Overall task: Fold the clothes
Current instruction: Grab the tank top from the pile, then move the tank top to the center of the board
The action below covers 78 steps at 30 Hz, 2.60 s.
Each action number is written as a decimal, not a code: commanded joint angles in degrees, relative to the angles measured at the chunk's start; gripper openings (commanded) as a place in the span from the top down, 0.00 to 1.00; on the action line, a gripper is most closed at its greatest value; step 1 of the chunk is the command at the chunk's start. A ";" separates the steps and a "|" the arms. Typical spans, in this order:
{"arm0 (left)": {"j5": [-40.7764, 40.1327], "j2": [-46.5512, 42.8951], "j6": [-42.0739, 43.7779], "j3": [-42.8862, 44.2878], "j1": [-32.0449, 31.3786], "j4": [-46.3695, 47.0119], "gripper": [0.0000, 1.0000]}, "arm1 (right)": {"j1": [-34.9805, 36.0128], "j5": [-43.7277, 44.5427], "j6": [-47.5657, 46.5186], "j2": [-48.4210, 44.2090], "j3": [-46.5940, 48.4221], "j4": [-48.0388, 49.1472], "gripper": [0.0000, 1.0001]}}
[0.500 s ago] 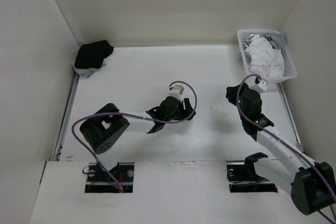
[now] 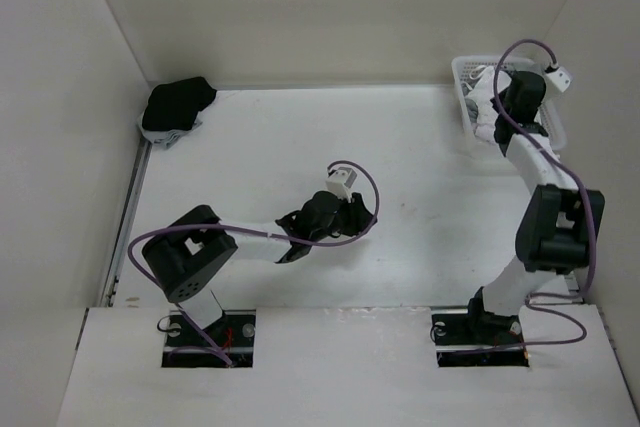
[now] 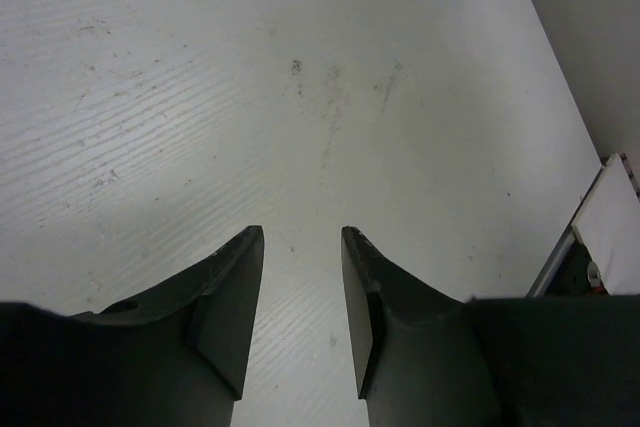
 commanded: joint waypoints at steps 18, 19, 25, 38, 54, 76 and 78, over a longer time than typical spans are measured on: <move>4.00 1.01 -2.50 -0.49 4.27 5.67 0.59 | -10.56 -1.88 -3.95 31.88 34.15 -13.51 0.48; 4.09 1.19 -2.59 -0.49 4.36 5.67 0.59 | -10.82 -1.88 -3.86 33.27 35.98 -14.56 0.48; 4.61 2.51 -3.03 -0.23 5.33 5.76 0.59 | -10.92 -2.06 -2.19 33.30 36.02 -11.52 1.00; 5.58 -0.21 -4.34 -0.66 6.29 6.81 0.59 | 2.16 -0.82 -4.56 -7.04 19.11 3.72 1.00; 4.09 -18.05 -10.58 -9.09 22.90 -1.62 0.58 | 29.42 0.75 -1.33 -20.12 28.96 -2.38 0.99; 3.30 -16.84 0.22 -11.31 8.68 -15.86 0.47 | 25.48 -5.30 15.22 -40.02 -44.95 13.02 0.98; 3.82 -14.47 1.36 -9.55 7.36 -15.78 0.48 | 25.47 -5.83 14.25 -39.93 -43.81 13.03 0.98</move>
